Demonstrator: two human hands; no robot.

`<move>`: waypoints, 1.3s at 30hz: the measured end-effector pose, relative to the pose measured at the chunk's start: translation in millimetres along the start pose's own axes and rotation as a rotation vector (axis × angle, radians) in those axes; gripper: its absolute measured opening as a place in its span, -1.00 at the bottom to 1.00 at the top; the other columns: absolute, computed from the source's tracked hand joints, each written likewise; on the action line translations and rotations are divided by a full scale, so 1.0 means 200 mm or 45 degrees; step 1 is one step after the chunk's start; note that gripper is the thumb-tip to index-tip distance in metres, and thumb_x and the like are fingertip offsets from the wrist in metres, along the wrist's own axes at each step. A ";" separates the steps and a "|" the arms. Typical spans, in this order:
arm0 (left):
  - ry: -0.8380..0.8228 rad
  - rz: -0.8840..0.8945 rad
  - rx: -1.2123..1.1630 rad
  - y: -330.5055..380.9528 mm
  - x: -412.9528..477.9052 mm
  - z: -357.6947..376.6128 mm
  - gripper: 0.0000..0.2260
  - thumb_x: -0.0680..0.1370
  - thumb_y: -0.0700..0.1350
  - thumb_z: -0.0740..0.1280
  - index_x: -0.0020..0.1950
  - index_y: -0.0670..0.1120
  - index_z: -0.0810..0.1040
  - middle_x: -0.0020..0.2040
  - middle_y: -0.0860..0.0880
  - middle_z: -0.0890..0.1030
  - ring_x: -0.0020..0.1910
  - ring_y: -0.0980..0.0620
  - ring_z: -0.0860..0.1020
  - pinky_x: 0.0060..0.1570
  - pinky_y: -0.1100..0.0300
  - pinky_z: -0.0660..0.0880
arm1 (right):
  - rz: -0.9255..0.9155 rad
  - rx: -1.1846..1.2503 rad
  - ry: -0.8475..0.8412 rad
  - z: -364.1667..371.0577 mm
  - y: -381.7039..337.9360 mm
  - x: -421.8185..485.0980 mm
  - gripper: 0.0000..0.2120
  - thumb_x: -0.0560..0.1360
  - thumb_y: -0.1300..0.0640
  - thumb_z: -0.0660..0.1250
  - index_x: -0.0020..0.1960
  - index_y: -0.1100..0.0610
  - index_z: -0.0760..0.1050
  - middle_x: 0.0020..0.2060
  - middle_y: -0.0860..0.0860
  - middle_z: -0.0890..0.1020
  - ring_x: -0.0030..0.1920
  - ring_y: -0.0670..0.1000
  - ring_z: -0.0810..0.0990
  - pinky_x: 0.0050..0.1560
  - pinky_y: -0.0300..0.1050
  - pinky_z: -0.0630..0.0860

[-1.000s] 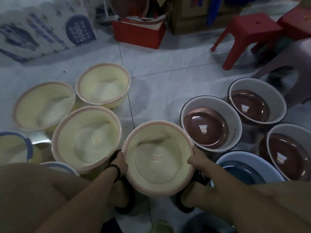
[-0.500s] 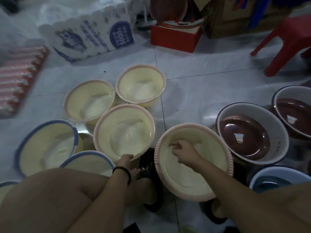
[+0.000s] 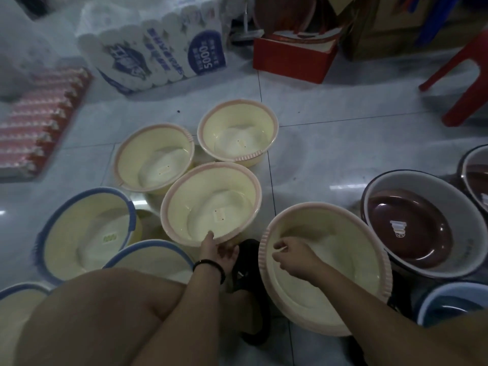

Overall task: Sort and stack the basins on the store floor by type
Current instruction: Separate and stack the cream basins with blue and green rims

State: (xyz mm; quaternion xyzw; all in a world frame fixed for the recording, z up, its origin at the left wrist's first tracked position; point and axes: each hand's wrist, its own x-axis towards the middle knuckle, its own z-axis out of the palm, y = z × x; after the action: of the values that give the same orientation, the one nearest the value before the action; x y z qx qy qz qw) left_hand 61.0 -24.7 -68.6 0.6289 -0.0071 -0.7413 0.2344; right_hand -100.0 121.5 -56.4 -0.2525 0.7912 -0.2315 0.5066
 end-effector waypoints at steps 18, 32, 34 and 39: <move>-0.594 -0.060 0.327 -0.39 -0.66 0.11 -0.78 0.49 -0.07 0.48 0.09 -0.11 0.76 -0.18 0.04 0.70 -0.40 0.17 0.45 -0.37 0.33 0.54 | -0.080 0.724 0.663 -0.17 -0.35 -0.25 -0.71 0.41 0.15 0.46 0.12 0.09 0.57 -0.05 0.05 0.69 -0.04 0.15 0.68 -0.07 0.10 0.68; -0.335 0.539 0.949 -0.23 -0.60 0.15 -0.64 0.56 0.01 0.49 0.33 0.13 0.54 0.16 -0.08 0.70 0.08 -0.22 0.68 -0.05 -0.16 0.68 | -0.002 0.570 0.813 -0.98 0.42 -0.53 -0.69 0.29 0.15 0.52 0.02 0.19 0.68 -0.14 0.18 0.74 -0.13 0.18 0.69 -0.11 0.06 0.59; -0.258 0.605 1.111 -0.29 -0.59 0.16 -0.69 0.58 -0.09 0.47 0.28 0.07 0.51 0.13 -0.11 0.65 0.02 -0.23 0.67 -0.15 -0.15 0.70 | 0.009 0.489 0.887 -0.97 0.49 -0.53 -0.82 0.43 0.19 0.52 0.00 0.24 0.69 -0.18 0.16 0.72 -0.13 0.15 0.64 -0.10 0.01 0.52; -0.096 0.564 1.353 -0.44 -0.49 0.14 -0.66 0.53 -0.22 0.50 0.22 -0.03 0.46 0.18 -0.15 0.56 0.06 -0.27 0.62 -0.23 -0.24 0.69 | 0.176 0.602 1.085 -0.83 0.64 -0.54 -0.78 0.43 0.17 0.55 0.05 0.21 0.73 -0.19 0.12 0.70 -0.07 0.17 0.67 0.05 0.08 0.61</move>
State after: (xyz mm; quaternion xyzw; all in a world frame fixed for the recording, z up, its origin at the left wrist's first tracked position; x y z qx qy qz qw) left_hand 14.8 80.2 1.6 0.6171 -0.5184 -0.5910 0.0356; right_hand -234.3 305.4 0.7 0.0397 0.8687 -0.4533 0.1955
